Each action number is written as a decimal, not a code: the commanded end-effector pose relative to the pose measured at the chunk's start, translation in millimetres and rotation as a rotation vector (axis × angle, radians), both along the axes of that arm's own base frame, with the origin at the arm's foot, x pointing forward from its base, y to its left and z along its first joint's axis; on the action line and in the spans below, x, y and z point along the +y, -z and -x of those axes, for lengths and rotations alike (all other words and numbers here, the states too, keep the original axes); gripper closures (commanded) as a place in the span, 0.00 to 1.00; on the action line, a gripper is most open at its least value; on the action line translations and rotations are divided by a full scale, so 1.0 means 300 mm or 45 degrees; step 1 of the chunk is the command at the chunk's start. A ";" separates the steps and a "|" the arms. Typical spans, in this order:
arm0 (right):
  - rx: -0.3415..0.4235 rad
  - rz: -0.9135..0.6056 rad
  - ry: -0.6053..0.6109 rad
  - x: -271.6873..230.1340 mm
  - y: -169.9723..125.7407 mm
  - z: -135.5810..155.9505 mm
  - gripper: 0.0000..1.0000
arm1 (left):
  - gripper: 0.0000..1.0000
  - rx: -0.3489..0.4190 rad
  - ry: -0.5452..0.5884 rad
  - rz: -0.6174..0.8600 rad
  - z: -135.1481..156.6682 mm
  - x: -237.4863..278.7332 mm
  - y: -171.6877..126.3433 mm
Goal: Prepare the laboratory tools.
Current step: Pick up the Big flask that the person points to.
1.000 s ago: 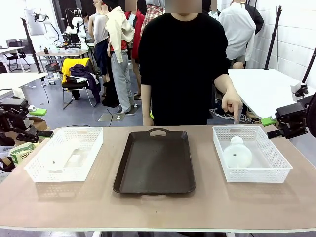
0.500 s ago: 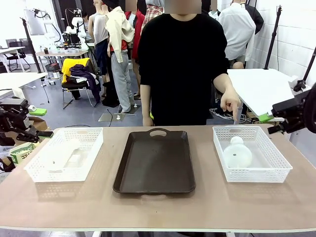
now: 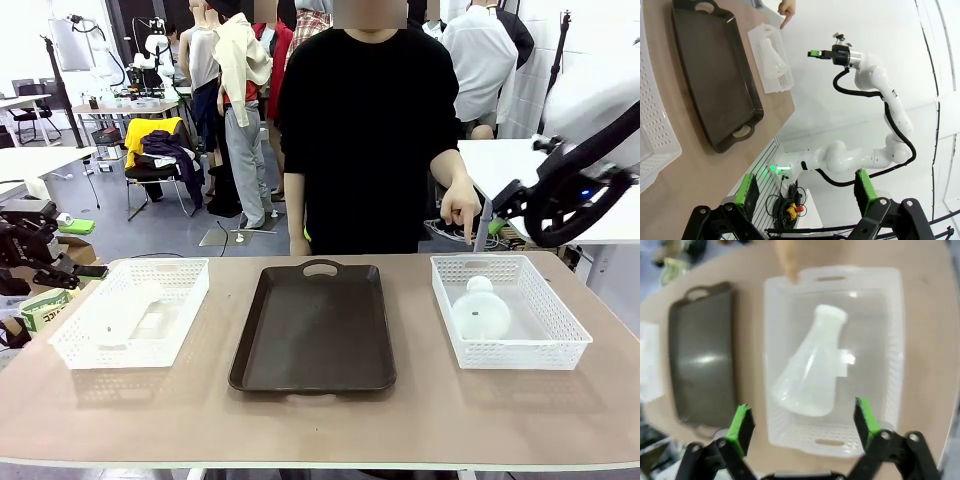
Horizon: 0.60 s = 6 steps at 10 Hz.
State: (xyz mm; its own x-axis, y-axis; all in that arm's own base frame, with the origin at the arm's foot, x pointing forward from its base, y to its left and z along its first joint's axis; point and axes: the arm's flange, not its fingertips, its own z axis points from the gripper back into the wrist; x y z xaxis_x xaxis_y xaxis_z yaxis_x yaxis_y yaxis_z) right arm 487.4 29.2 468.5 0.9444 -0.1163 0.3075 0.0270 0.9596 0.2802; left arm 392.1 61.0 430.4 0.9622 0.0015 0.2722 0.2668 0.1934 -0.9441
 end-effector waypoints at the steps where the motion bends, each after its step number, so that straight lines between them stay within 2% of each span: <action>1: 0.185 0.062 0.115 0.049 0.032 -0.095 0.00 | 0.00 -0.022 -0.011 0.000 0.007 -0.002 -0.002; 4: 0.316 0.053 0.162 0.087 0.122 -0.191 0.00 | 0.00 -0.022 -0.011 0.000 0.007 -0.002 -0.002; 6: 0.349 0.094 0.183 0.117 0.178 -0.216 0.00 | 0.00 -0.022 -0.011 0.000 0.007 -0.002 -0.002</action>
State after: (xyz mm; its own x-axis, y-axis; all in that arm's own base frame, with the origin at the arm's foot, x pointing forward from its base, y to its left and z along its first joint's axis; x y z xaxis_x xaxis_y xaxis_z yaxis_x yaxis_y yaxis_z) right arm 544.6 59.9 413.7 0.9732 -0.2197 0.0673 0.2026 0.9586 0.2000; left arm 392.0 61.0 430.2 0.9623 0.0016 0.2720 0.2666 0.1935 -0.9442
